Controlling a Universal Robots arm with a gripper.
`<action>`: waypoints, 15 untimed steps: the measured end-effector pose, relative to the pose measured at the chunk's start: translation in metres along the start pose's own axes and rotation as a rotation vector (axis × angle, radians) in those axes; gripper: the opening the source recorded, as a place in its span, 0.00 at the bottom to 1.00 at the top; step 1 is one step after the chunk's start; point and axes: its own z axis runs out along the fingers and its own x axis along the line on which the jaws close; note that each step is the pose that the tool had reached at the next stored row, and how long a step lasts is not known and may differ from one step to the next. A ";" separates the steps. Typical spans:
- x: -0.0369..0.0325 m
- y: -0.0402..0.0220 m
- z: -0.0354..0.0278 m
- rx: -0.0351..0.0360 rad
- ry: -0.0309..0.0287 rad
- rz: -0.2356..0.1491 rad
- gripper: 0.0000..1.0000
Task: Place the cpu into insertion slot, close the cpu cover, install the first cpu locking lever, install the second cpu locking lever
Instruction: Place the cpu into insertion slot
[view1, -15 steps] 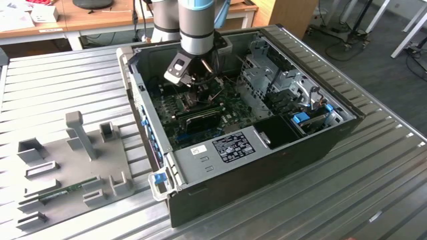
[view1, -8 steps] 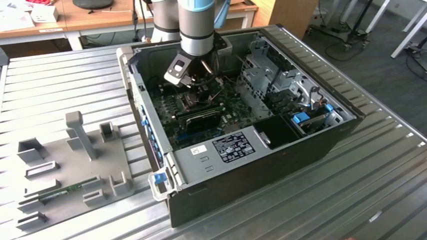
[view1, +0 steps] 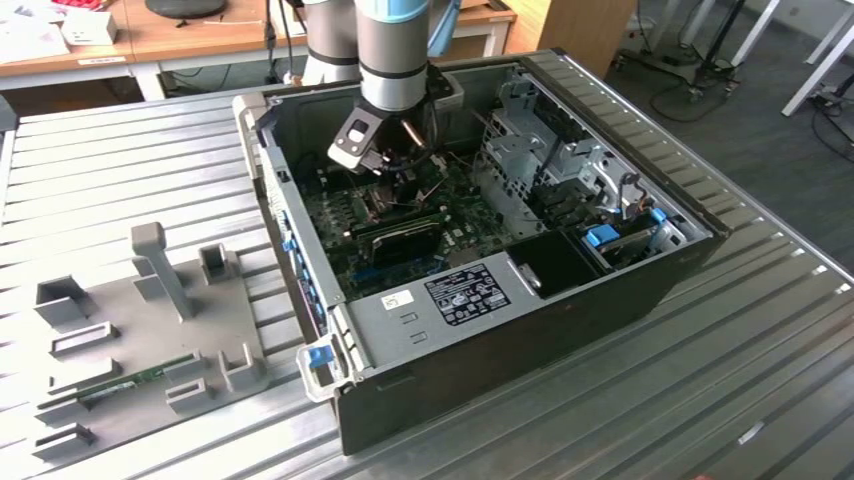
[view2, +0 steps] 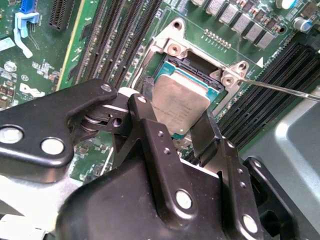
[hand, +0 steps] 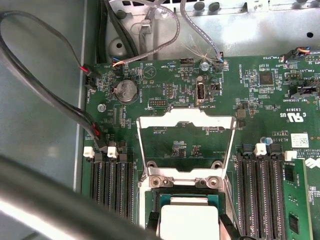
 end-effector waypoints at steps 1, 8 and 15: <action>0.0000 0.0000 0.0000 0.0001 0.0002 -0.002 0.54; 0.0002 0.0000 0.0001 0.0005 0.0011 -0.015 0.54; 0.0020 -0.0001 0.0009 0.0004 0.0013 -0.015 0.54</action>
